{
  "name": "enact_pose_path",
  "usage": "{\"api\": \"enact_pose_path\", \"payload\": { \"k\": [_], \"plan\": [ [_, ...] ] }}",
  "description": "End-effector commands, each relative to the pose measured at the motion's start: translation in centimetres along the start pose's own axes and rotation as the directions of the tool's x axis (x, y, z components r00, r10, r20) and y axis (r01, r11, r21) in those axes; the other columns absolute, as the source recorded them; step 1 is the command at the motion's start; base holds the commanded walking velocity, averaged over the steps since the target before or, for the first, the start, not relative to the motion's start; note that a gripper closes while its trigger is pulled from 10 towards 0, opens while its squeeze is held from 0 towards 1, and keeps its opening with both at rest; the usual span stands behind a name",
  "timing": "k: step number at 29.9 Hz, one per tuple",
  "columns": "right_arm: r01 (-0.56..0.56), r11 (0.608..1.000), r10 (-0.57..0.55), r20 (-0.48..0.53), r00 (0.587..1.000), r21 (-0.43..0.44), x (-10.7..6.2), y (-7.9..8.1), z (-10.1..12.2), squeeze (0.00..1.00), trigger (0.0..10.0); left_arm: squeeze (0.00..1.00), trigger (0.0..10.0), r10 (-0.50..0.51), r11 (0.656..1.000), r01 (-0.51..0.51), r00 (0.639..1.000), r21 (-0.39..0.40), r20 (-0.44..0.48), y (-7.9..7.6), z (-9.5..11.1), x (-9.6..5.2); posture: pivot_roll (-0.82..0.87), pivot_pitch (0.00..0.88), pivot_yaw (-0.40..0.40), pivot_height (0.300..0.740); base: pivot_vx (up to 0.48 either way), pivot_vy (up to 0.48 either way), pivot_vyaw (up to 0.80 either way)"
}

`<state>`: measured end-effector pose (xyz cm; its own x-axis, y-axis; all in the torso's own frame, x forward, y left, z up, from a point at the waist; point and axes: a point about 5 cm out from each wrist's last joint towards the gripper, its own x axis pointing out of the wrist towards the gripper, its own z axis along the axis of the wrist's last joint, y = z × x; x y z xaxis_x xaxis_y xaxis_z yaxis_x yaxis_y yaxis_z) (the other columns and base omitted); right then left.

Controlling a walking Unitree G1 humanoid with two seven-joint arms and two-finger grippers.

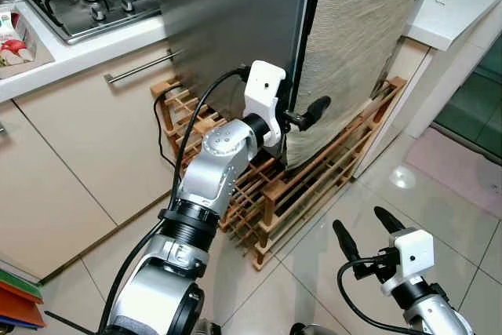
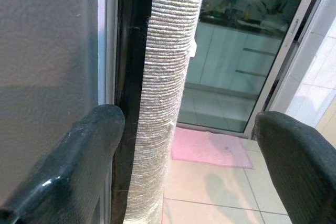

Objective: Restocking fridge

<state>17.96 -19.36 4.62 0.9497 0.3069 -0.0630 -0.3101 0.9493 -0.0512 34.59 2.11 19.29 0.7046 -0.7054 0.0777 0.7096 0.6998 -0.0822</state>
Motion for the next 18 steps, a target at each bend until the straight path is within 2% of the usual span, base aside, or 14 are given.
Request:
{"api": "enact_pose_path", "payload": {
  "k": [1,7,13,18],
  "plan": [
    [0.01,1.0,-0.01,0.011,1.0,-0.008,-0.1,-0.3,0.4,0.0,10.0,0.0,10.0,-0.021,1.0,0.021,1.0,-0.003,0.011,-0.5,0.3,0.0,-0.04,0.065,0.003,0.74,0.0,0.0,0.0],
    [0.011,1.0,-0.011,0.009,1.0,-0.011,-0.1,-0.3,0.5,0.0,10.0,0.0,10.0,0.007,1.0,-0.007,1.0,0.007,0.003,-0.6,-0.2,0.3,-0.05,0.066,0.001,0.74,0.0,0.0,0.0],
    [0.01,1.0,-0.01,0.007,1.0,-0.012,-0.1,-0.3,0.5,0.0,10.0,0.0,10.0,0.092,0.992,-0.092,0.996,0.087,0.003,-0.3,-0.7,0.7,-0.05,0.061,0.002,0.74,0.0,0.0,0.0],
    [0.008,1.0,-0.008,0.01,1.0,-0.011,-0.1,-0.3,0.5,0.0,10.0,0.0,10.0,0.086,0.994,-0.084,0.996,0.067,-0.031,-1.1,-1.6,1.3,-0.05,0.053,0.002,0.74,0.0,0.0,0.0]
  ]
}}
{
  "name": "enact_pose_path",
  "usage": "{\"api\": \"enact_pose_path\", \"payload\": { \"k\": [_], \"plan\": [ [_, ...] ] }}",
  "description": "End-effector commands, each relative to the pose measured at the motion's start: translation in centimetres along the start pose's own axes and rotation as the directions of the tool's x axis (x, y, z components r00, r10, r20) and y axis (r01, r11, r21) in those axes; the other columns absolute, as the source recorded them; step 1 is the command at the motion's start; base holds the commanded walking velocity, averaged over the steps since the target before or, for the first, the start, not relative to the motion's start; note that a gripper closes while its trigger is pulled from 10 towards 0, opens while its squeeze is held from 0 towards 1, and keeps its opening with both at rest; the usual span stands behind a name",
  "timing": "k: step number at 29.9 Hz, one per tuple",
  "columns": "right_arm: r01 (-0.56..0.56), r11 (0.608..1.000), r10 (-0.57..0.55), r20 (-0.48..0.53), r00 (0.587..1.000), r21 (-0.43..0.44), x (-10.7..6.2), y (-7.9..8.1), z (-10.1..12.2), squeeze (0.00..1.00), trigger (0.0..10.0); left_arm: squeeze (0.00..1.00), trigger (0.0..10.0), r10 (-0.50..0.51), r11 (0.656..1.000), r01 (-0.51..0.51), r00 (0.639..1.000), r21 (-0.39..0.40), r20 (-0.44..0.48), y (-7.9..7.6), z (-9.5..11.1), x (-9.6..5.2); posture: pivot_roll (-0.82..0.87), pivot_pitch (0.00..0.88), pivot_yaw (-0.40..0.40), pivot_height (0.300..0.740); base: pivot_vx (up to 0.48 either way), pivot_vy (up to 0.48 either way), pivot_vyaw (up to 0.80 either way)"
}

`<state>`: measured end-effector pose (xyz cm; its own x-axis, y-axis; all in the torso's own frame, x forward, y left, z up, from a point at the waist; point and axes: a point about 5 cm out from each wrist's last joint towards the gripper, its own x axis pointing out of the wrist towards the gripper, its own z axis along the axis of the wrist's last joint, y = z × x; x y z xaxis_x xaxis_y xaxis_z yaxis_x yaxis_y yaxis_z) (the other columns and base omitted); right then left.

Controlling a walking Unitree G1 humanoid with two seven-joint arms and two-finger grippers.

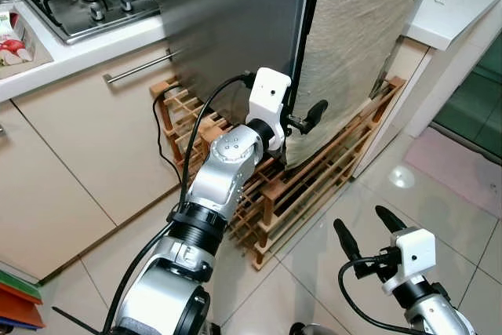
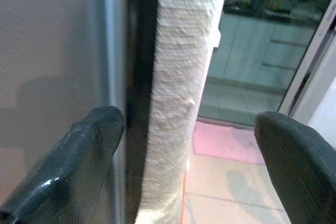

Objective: Restocking fridge

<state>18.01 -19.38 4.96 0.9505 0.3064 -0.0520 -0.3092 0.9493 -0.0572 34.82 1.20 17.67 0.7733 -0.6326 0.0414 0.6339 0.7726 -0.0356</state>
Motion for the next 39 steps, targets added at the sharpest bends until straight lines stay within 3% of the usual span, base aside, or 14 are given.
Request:
{"api": "enact_pose_path", "payload": {
  "k": [1,5,14,21,22,26,28,31,32,34,37,39],
  "plan": [
    [0.006,1.0,-0.006,0.0,1.0,-0.005,-0.1,-0.2,0.2,0.0,10.0,0.0,10.0,-0.021,1.0,0.021,1.0,0.014,-0.016,-1.0,-0.2,0.6,-0.05,0.052,0.002,0.74,0.0,0.0,0.0],
    [0.001,1.0,-0.001,0.003,1.0,-0.005,-0.1,-0.2,0.2,0.0,10.0,0.0,10.0,-0.049,0.999,0.049,0.997,0.003,-0.062,-2.2,-1.3,1.1,-0.05,0.05,0.003,0.74,0.0,0.0,0.0],
    [-0.003,1.0,0.003,0.005,1.0,-0.004,-0.1,-0.1,0.1,0.0,10.0,0.0,10.0,-0.147,0.987,0.145,0.989,-0.064,-0.03,-4.5,-0.7,1.9,-0.05,0.053,0.005,0.74,0.0,0.0,0.0],
    [0.001,1.0,-0.001,-0.001,1.0,-0.002,-0.1,-0.1,0.0,0.0,10.0,0.0,10.0,-0.392,0.903,0.405,0.913,-0.144,0.116,-7.1,2.6,1.3,-0.05,0.056,0.009,0.74,0.0,0.0,0.0],
    [0.001,1.0,-0.001,-0.001,1.0,-0.002,-0.1,-0.1,0.0,0.0,10.0,0.0,10.0,-0.392,0.903,0.405,0.913,-0.144,0.116,-7.1,2.6,1.3,-0.05,0.056,0.009,0.74,0.0,0.0,0.0],
    [0.004,1.0,-0.004,-0.002,1.0,-0.001,0.0,-0.2,0.0,0.0,10.0,0.0,10.0,-0.507,0.828,0.538,0.839,-0.16,0.196,-8.1,4.3,0.6,-0.05,0.057,0.011,0.74,0.0,0.0,0.0],
    [0.006,1.0,-0.006,-0.002,1.0,-0.001,0.0,-0.2,0.0,0.0,10.0,0.0,10.0,-0.521,0.821,0.551,0.83,-0.151,0.199,-8.1,4.6,0.4,-0.05,0.057,0.011,0.74,0.0,0.0,0.0],
    [0.008,1.0,-0.008,-0.001,1.0,-0.001,0.1,-0.2,0.0,0.0,10.0,0.0,10.0,-0.521,0.823,0.55,0.831,-0.146,0.196,-8.0,4.7,0.3,-0.05,0.057,0.011,0.74,0.0,0.0,0.0],
    [0.009,1.0,-0.009,0.0,1.0,-0.001,0.1,-0.2,0.0,0.0,10.0,0.0,10.0,-0.467,0.869,0.485,0.869,-0.099,0.162,-7.0,4.3,0.4,-0.05,0.061,0.01,0.74,0.0,0.0,0.0],
    [0.01,1.0,-0.01,0.001,1.0,-0.001,0.1,-0.2,0.0,0.0,10.0,0.0,10.0,-0.443,0.886,0.457,0.884,-0.081,0.148,-6.6,4.1,0.4,-0.05,0.061,0.01,0.74,0.0,0.0,0.0],
    [0.016,1.0,-0.016,0.002,1.0,-0.003,0.1,-0.2,0.1,0.0,10.0,0.0,10.0,-0.27,0.961,0.275,0.953,-0.013,0.139,-4.2,3.9,0.2,-0.04,0.063,0.009,0.74,0.0,0.0,0.0],
    [0.024,1.0,-0.024,0.004,1.0,0.0,0.1,-0.2,0.1,0.0,10.0,0.0,10.0,-0.181,0.983,0.183,0.974,0.0,0.137,-2.9,3.8,0.1,-0.04,0.064,0.011,0.74,0.0,0.0,0.0]
  ]
}}
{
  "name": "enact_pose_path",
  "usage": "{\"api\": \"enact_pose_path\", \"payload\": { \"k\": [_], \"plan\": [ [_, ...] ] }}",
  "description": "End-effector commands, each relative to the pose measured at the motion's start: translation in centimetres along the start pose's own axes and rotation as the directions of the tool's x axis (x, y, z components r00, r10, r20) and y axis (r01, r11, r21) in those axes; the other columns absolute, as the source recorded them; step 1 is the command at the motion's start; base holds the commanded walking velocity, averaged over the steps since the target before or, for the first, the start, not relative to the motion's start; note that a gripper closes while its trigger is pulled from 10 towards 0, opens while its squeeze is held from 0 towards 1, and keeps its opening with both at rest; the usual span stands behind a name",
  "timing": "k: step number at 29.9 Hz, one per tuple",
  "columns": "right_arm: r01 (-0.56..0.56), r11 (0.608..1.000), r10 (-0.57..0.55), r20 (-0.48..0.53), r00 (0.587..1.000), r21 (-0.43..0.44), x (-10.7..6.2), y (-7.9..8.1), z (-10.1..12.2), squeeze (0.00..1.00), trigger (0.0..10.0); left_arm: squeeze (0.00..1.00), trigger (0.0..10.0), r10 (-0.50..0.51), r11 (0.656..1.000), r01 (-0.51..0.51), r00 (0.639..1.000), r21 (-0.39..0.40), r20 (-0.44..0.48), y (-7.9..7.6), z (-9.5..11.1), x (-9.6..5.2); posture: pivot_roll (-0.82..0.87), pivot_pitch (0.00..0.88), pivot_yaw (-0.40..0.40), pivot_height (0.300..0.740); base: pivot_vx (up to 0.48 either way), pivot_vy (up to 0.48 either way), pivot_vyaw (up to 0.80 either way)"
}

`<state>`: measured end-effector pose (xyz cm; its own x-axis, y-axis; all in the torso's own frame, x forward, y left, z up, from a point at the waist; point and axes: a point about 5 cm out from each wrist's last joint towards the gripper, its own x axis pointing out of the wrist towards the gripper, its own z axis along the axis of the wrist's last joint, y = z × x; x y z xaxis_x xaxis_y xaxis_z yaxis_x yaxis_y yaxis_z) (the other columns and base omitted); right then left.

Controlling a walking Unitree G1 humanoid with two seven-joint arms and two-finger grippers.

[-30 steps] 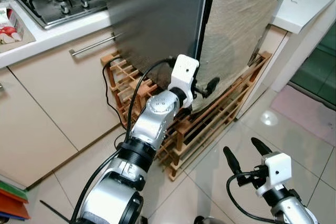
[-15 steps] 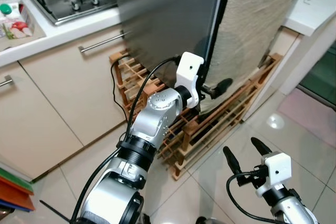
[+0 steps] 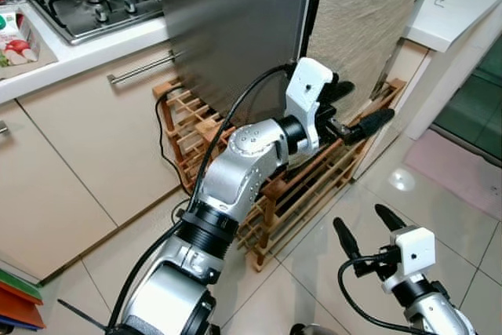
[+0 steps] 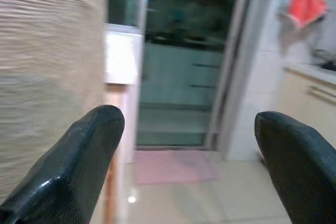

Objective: Restocking fridge

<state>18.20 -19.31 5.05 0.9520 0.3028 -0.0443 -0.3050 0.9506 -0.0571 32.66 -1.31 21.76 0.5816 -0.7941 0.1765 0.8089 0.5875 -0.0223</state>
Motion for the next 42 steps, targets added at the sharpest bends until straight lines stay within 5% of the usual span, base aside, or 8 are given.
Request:
{"api": "enact_pose_path", "payload": {
  "k": [1,5,17,27,42],
  "plan": [
    [0.023,1.0,-0.023,-0.002,1.0,0.001,-0.1,-0.2,0.0,0.0,10.0,0.0,10.0,0.113,0.993,-0.113,0.994,0.029,0.005,1.2,-0.3,-0.4,-0.04,0.064,0.011,0.74,0.0,0.0,0.0],
    [0.027,1.0,-0.027,0.002,1.0,0.001,-0.1,-0.2,0.0,0.0,10.0,0.0,10.0,0.204,0.977,-0.202,0.979,0.07,-0.013,2.5,-0.9,-1.0,-0.03,0.061,0.01,0.74,0.0,0.0,0.0],
    [0.056,0.998,-0.056,0.018,0.998,-0.005,0.0,-0.2,-0.1,0.0,10.0,0.0,10.0,0.246,0.965,-0.246,0.969,0.091,0.003,2.9,-0.9,-1.0,-0.03,0.041,0.018,0.74,0.0,0.0,0.0],
    [0.082,0.997,-0.082,0.012,0.997,0.003,-0.1,-0.1,-0.3,0.0,10.0,0.0,10.0,0.259,0.965,-0.255,0.963,0.056,-0.08,2.9,-3.2,-3.4,-0.02,0.028,0.018,0.74,0.0,0.0,0.0],
    [0.089,0.996,-0.089,0.015,0.996,0.001,-0.2,-0.3,-0.3,0.0,10.0,0.0,10.0,0.24,0.971,-0.24,0.97,0.02,-0.026,2.6,-1.4,-1.4,-0.03,0.033,0.02,0.74,0.0,0.0,0.0]
  ]
}}
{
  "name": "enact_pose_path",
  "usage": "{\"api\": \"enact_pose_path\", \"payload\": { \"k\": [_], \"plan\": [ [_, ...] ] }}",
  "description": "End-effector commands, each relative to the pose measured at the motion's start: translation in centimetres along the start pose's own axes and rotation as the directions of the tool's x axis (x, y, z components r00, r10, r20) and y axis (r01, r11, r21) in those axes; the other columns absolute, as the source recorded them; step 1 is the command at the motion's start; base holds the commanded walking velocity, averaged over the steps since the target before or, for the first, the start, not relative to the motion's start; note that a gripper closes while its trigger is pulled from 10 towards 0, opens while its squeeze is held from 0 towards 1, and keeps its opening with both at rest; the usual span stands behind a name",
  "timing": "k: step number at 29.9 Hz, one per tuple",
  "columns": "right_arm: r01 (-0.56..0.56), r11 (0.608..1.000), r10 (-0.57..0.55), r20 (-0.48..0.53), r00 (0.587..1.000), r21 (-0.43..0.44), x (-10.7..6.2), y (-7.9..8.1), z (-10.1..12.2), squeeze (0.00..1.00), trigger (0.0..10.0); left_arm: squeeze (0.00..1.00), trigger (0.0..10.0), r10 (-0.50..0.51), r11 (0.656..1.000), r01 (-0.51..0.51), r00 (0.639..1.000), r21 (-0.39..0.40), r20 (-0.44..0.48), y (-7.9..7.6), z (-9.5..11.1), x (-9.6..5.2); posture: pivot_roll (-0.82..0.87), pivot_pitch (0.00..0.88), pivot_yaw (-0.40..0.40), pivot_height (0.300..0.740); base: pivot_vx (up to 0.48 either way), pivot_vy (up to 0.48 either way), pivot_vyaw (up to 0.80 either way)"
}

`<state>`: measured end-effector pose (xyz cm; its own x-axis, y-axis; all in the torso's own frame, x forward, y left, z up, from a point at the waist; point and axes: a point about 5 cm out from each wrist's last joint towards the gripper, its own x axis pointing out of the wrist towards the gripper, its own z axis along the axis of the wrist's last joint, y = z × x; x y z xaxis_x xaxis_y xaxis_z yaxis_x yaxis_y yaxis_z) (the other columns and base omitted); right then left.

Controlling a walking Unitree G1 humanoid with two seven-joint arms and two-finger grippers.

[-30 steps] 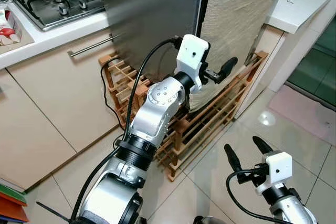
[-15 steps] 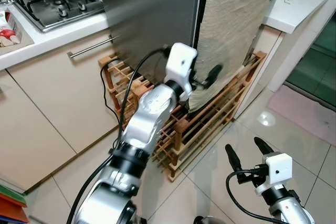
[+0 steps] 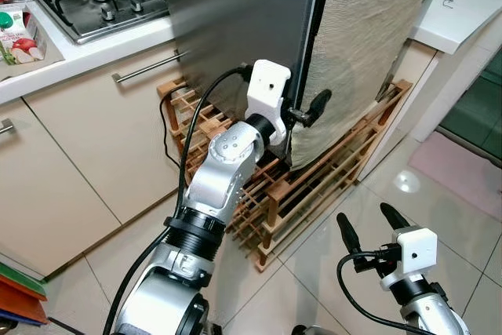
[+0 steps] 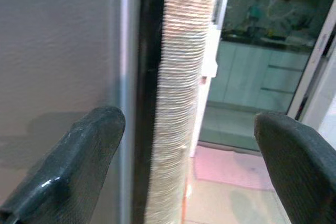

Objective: Restocking fridge

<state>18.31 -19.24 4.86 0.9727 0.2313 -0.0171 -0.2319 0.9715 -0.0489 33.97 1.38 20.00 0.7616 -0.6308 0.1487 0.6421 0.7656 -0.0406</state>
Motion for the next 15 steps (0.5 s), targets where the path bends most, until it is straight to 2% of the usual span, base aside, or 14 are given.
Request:
{"api": "enact_pose_path", "payload": {
  "k": [1,15],
  "plan": [
    [0.015,1.0,-0.015,-0.008,1.0,-0.012,-0.3,-0.4,-0.1,0.0,10.0,0.0,10.0,-0.01,1.0,0.01,1.0,-0.003,-0.014,-0.4,-0.1,0.4,-0.03,0.035,0.021,0.74,0.0,0.0,0.0],
    [0.017,1.0,-0.017,-0.01,1.0,-0.015,-0.3,-0.4,0.0,0.0,10.0,0.0,10.0,-0.015,1.0,0.016,0.999,0.021,-0.035,-0.9,-0.6,1.4,-0.04,0.044,0.023,0.74,0.0,0.0,0.0]
  ]
}}
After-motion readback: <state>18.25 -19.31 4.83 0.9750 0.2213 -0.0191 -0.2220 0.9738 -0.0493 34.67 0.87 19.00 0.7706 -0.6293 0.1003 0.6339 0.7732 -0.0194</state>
